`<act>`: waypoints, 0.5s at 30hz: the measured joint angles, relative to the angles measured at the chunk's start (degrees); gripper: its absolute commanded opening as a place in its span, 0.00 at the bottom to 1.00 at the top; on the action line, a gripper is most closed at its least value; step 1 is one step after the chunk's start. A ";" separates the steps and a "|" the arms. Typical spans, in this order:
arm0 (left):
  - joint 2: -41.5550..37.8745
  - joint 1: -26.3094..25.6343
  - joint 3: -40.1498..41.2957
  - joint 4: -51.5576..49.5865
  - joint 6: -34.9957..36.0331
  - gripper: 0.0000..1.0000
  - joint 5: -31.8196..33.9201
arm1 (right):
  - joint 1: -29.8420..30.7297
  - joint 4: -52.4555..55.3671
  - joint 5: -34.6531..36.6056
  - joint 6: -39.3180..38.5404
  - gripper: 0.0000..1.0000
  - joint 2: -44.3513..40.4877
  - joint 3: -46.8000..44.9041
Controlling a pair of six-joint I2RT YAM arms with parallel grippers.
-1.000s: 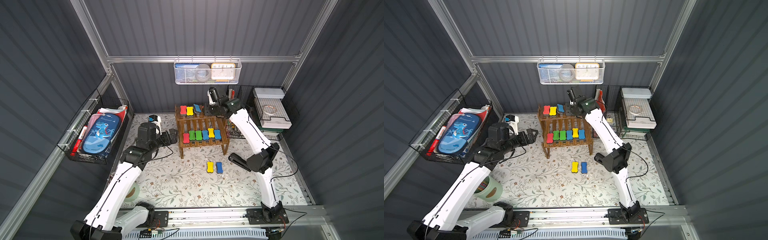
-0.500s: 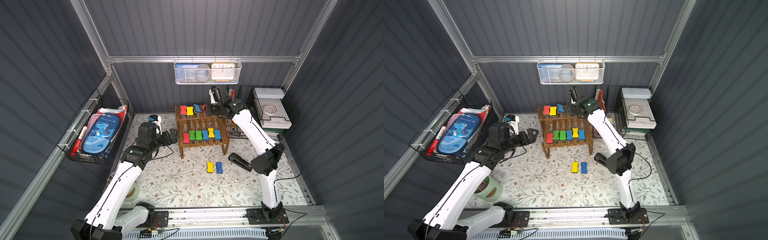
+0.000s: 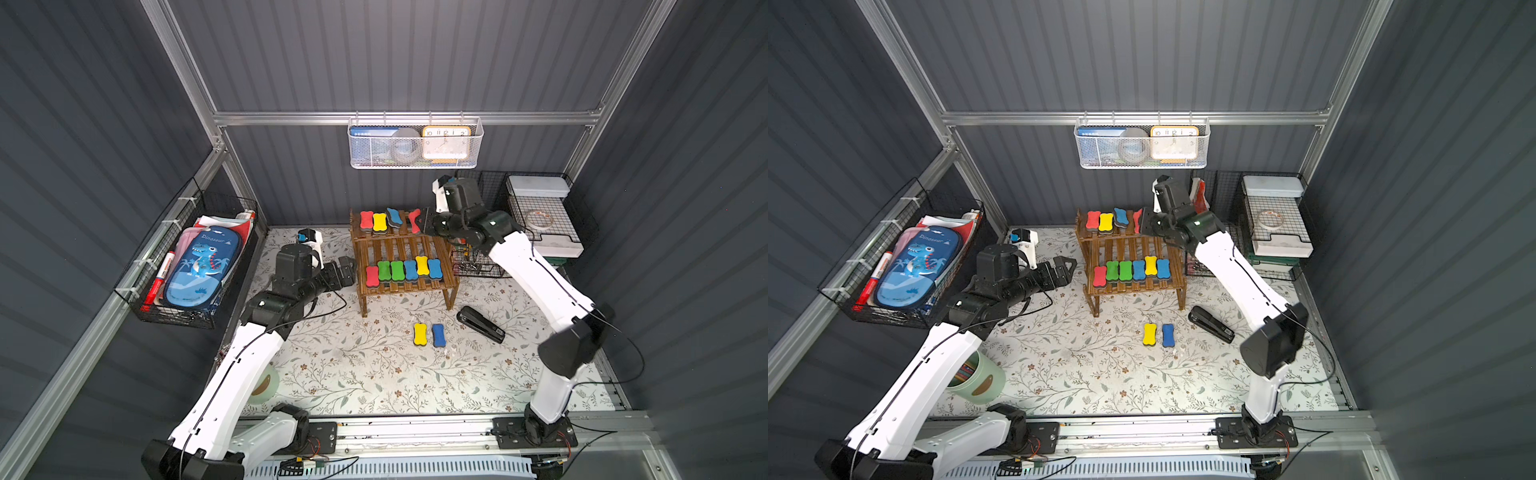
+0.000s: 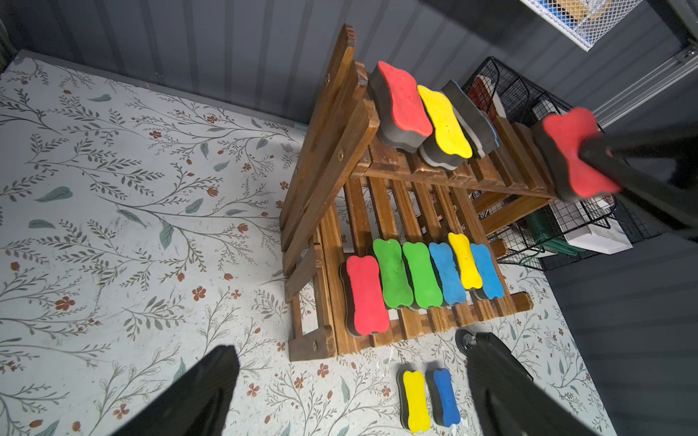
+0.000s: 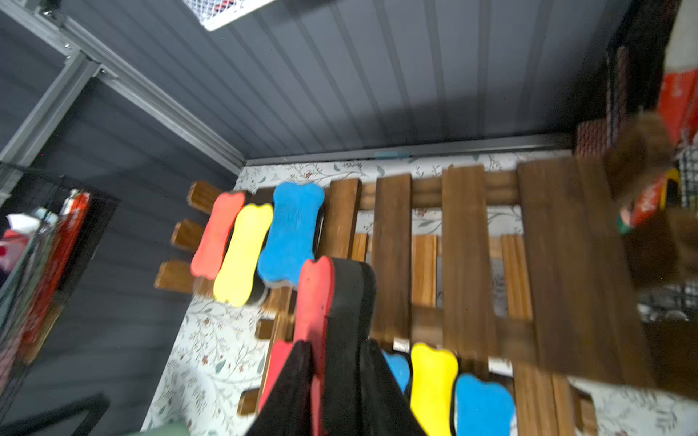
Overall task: Remove the whiteboard erasers from the shelf
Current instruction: Pick up the whiteboard eraser from the shelf, then place the whiteboard eraser at the center of the board.
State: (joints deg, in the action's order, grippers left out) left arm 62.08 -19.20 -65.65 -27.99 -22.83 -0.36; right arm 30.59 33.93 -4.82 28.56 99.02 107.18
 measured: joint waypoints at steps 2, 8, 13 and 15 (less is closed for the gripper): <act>-0.04 0.00 -0.02 -0.04 0.00 0.99 -0.02 | 0.28 -3.76 -1.40 2.67 0.00 -7.21 -9.40; -0.13 0.00 -0.96 -0.35 0.02 0.99 -0.07 | 3.30 -11.91 -3.69 10.56 0.00 -25.33 -33.48; -0.87 0.00 -1.07 -0.35 0.02 0.99 -0.07 | 7.45 -14.58 -5.14 16.06 0.00 -33.31 -47.41; -1.18 0.00 -1.07 -0.35 0.00 0.99 -0.17 | 8.96 -16.00 -6.10 18.62 0.00 -34.84 -52.41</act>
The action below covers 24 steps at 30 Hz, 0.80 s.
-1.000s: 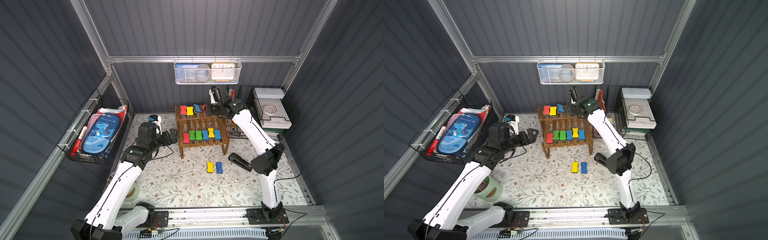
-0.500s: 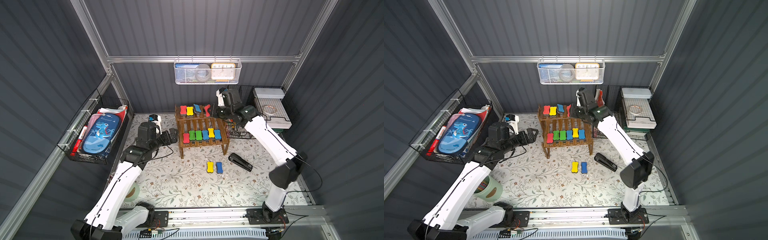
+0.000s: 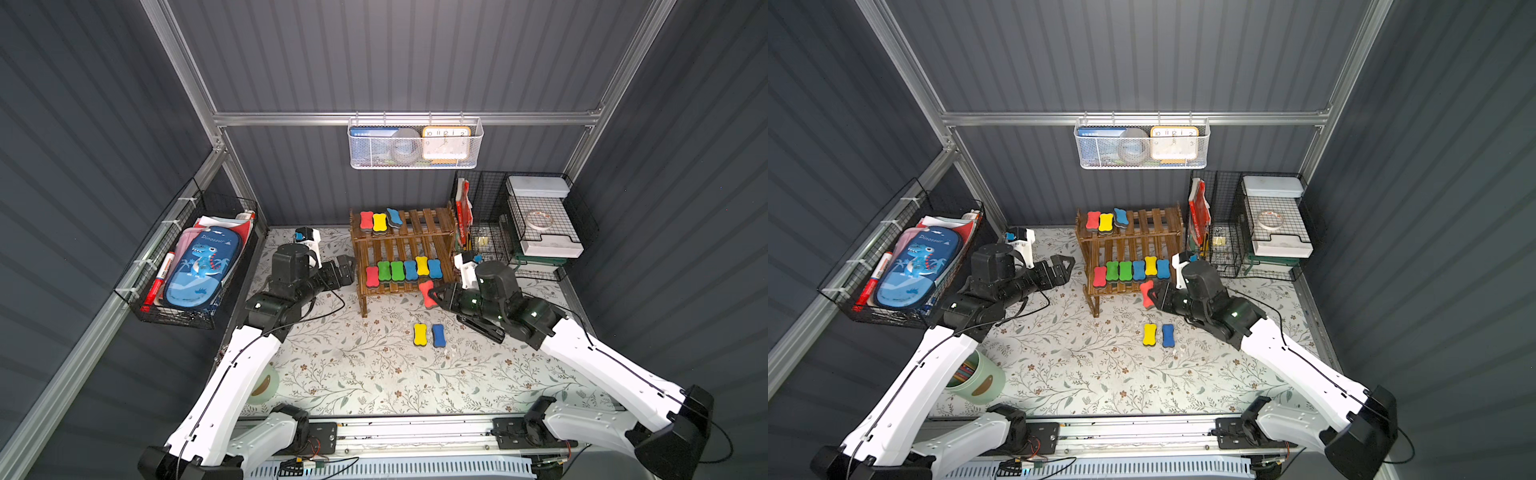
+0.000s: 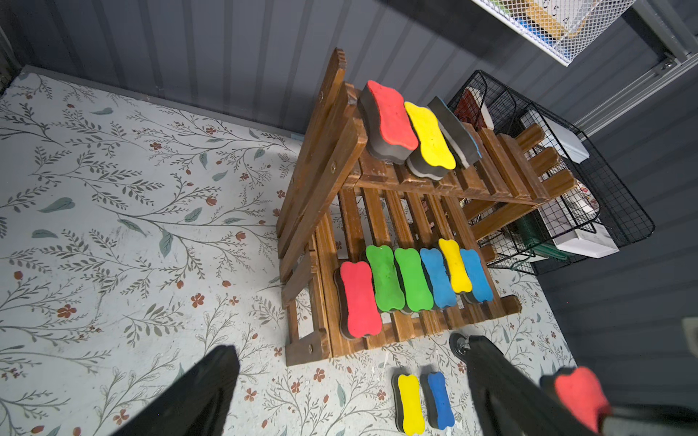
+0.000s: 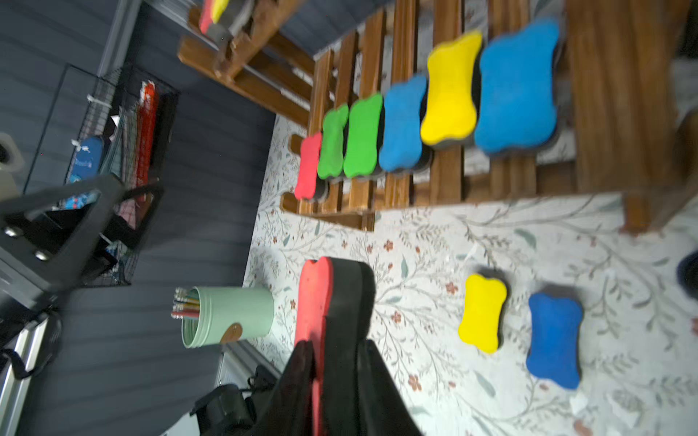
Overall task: Remove the whiteboard erasers from the shelf
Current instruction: Place the whiteboard eraser at the center of the board.
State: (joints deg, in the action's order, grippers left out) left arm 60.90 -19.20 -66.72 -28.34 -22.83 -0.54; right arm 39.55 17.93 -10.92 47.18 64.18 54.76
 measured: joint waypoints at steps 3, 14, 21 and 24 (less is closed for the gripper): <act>-0.13 0.00 0.00 0.00 0.02 0.99 -0.52 | 0.74 -4.50 -1.92 4.79 0.00 -0.63 -8.17; -0.83 0.00 -0.66 -0.22 0.02 0.99 -1.14 | 2.16 -16.28 -4.98 18.51 0.00 11.21 -14.93; -1.07 0.00 -0.68 -0.22 0.02 0.99 -1.20 | 5.35 -21.14 1.03 24.81 0.00 17.68 -13.40; -1.07 0.00 -0.68 -0.24 0.02 0.99 -1.18 | 6.64 -21.64 3.26 26.01 0.00 20.90 -11.76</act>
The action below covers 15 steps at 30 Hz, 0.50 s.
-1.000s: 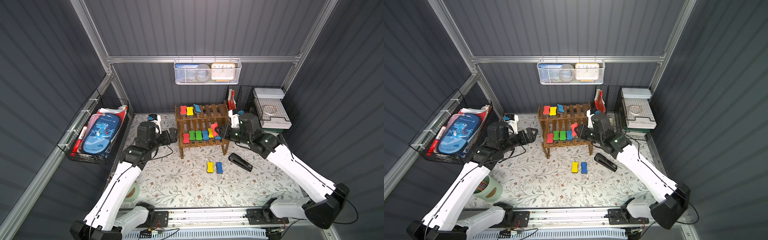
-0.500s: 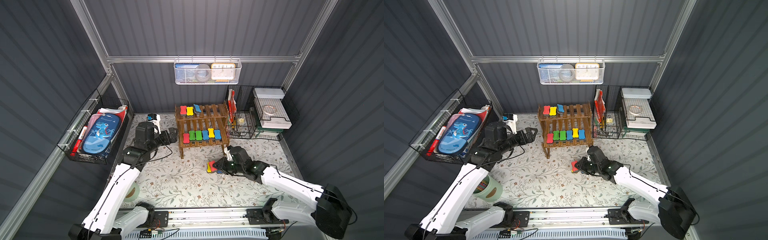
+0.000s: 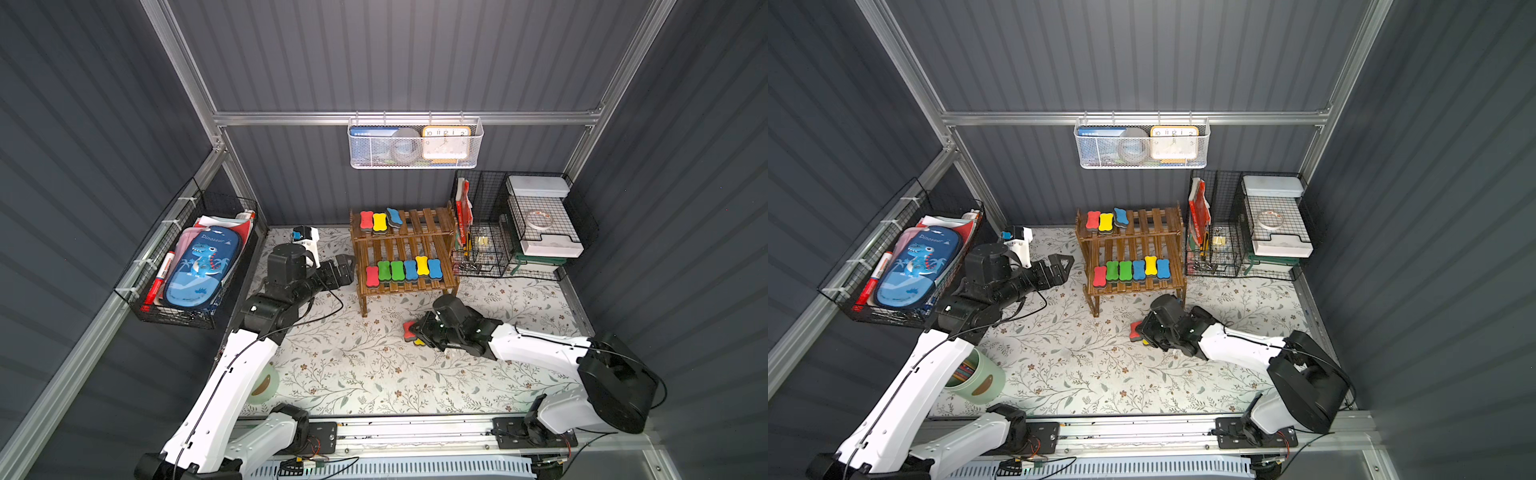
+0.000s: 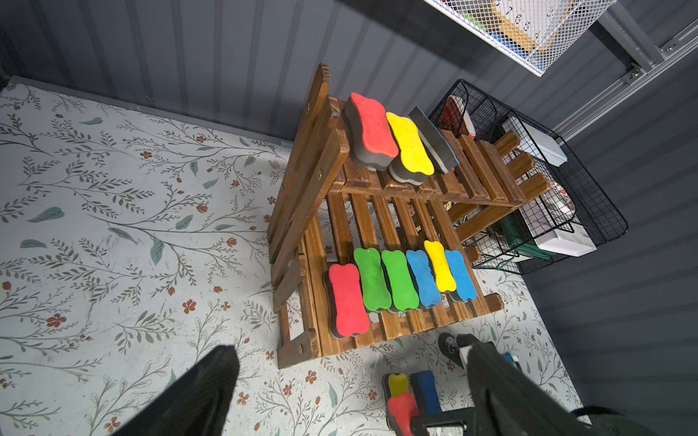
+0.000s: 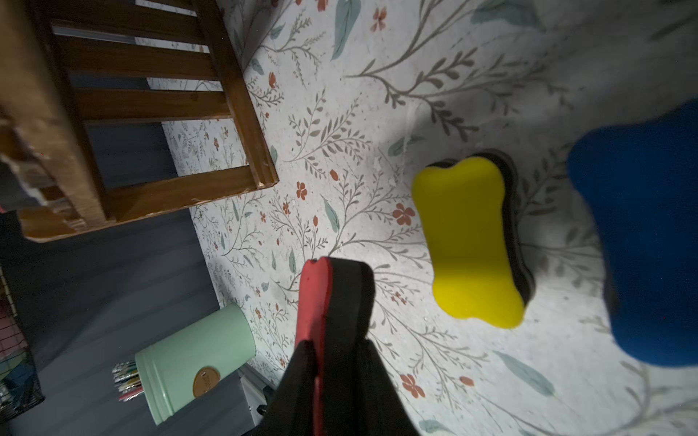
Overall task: Remove the whiteboard erasers from the shelf
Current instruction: Place the whiteboard eraser at the center of the board.
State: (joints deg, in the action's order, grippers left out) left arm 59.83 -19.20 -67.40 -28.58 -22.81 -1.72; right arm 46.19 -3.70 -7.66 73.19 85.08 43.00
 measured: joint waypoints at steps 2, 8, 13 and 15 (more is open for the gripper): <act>-0.02 0.00 0.00 0.00 0.00 0.99 0.00 | 0.42 -0.79 0.72 0.66 0.00 1.77 1.14; -0.15 0.00 0.02 0.00 0.00 0.99 0.02 | 0.52 -2.51 2.99 1.62 0.00 5.18 3.87; -0.39 0.00 0.02 0.00 0.00 1.00 0.02 | 0.52 -3.39 3.19 2.78 0.00 7.45 4.07; -0.42 0.00 0.02 0.00 0.00 0.99 0.02 | 0.52 -3.72 3.19 3.08 0.00 8.52 4.07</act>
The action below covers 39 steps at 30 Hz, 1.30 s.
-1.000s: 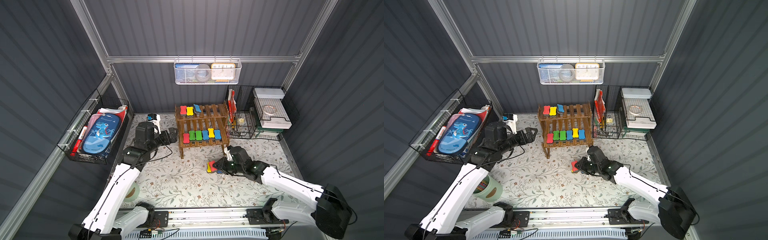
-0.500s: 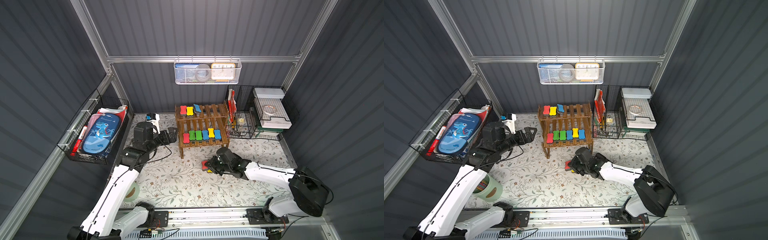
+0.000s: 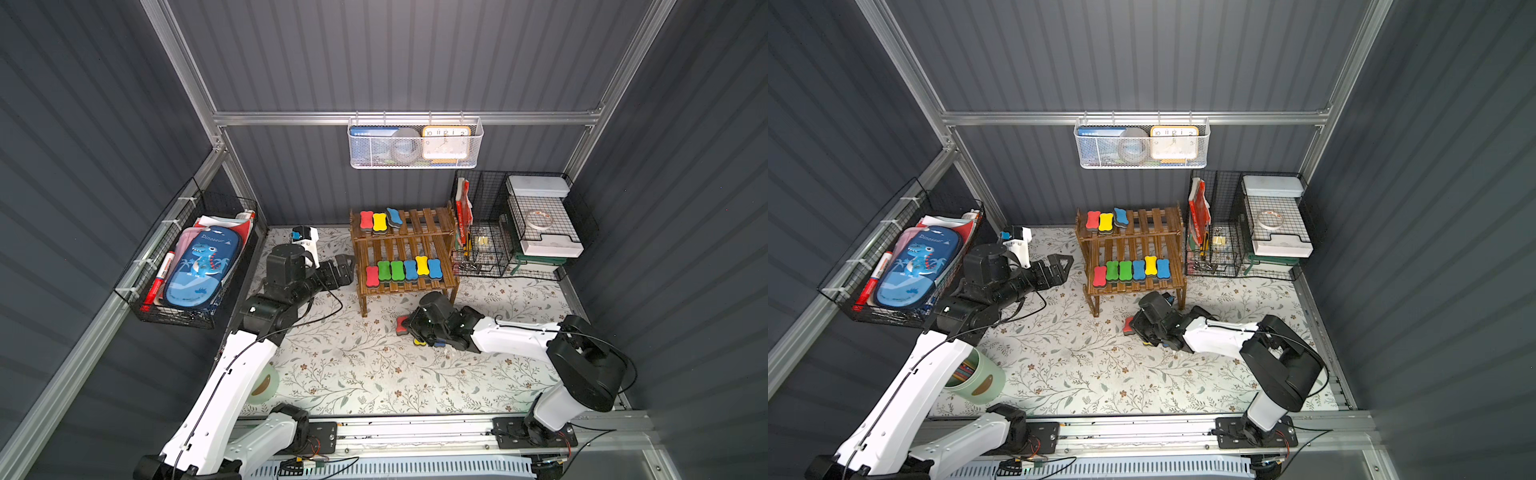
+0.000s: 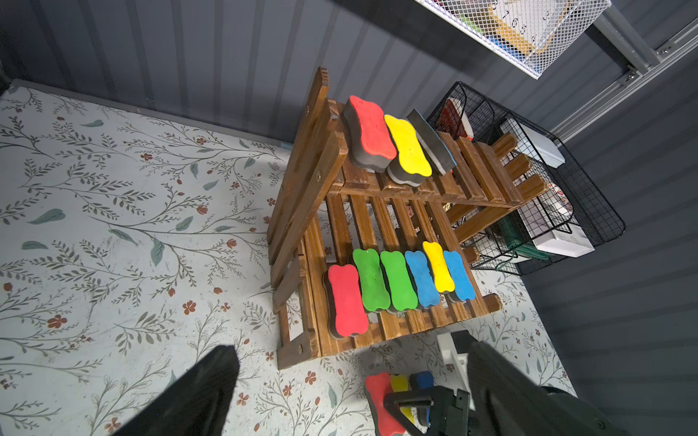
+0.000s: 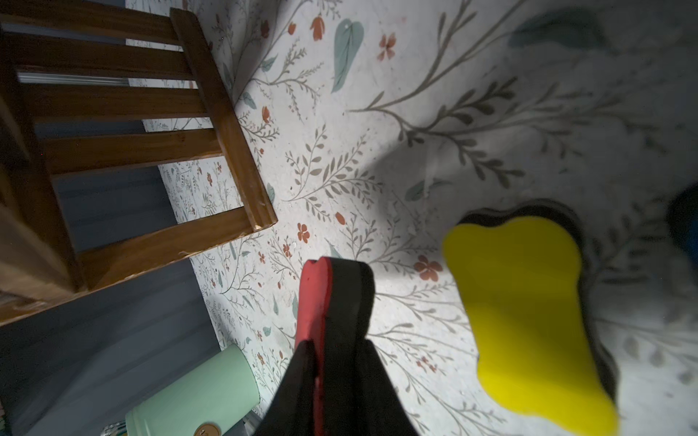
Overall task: Remove the whiteboard erasers from the shelf
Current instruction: Place the whiteboard eraser at the center of the board.
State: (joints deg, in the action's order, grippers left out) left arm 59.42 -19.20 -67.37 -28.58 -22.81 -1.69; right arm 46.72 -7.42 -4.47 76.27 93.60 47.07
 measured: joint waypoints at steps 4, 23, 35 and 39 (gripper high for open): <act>0.00 0.00 0.00 0.00 0.00 0.99 0.00 | 0.00 -0.33 -0.11 0.79 0.00 1.84 0.22; -0.15 0.00 0.00 -0.26 0.02 0.99 0.09 | -0.11 -0.52 -1.75 4.07 0.06 3.34 0.92; -0.68 0.00 0.00 -0.83 0.02 0.99 0.24 | -0.76 2.29 -1.99 4.39 0.36 3.72 0.92; -0.81 0.00 0.00 -1.14 0.02 0.99 0.26 | -0.76 3.82 -2.27 4.24 0.37 3.61 0.92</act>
State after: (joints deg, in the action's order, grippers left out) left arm 58.61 -19.20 -67.37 -29.71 -22.79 -1.43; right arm 45.95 -3.60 -6.74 80.51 97.21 47.99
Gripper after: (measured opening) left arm 0.993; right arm 0.365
